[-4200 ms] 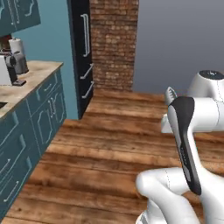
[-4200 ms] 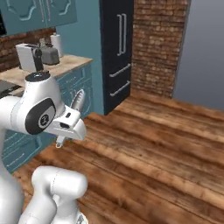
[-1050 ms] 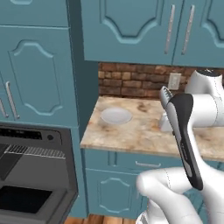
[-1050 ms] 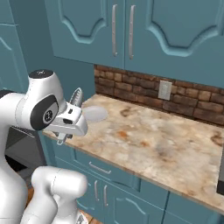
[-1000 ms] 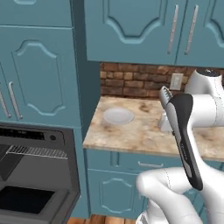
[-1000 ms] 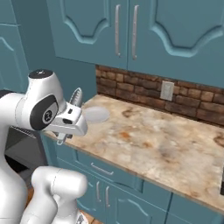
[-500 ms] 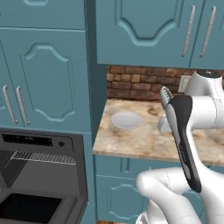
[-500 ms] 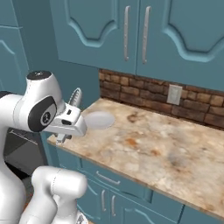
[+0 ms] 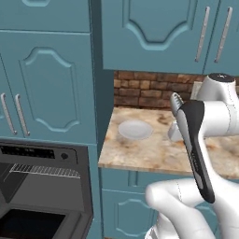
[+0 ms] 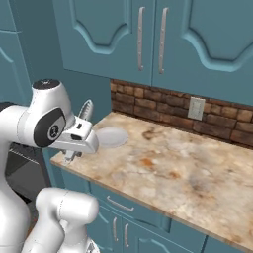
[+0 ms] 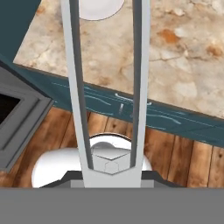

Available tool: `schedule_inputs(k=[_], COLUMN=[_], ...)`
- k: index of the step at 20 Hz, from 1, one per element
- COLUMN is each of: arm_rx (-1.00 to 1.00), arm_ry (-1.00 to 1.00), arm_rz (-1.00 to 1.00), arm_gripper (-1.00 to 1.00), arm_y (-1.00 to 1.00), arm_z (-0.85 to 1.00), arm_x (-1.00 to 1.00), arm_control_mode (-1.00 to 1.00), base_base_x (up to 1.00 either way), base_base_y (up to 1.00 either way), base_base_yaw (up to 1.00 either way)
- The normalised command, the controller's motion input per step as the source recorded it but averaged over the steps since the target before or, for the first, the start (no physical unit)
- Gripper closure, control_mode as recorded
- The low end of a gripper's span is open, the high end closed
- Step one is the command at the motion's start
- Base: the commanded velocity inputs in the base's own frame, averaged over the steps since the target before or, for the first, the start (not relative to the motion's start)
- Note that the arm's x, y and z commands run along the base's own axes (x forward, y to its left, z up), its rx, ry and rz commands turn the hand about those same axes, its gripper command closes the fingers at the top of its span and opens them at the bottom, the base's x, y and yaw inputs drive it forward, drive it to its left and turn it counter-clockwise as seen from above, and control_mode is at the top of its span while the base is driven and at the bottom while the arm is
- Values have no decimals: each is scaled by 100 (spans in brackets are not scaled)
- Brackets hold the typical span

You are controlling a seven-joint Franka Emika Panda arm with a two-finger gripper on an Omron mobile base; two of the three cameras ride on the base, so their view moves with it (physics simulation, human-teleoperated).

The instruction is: Pick up the tongs from the counter and place them near the plate next to the oven.

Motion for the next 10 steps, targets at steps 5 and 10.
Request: schedule_inputs(k=[5,10], arm_rx=[10,18], arm_ry=[25,32], arm_rz=[-2,-1], arm_gripper=[100,100], arm_y=[0,-4], arm_z=[-77,-100], arm_x=[29,32], arm_control_mode=[-100,-100], base_base_x=[0,0], base_base_y=[0,0], base_base_yaw=[0,0])
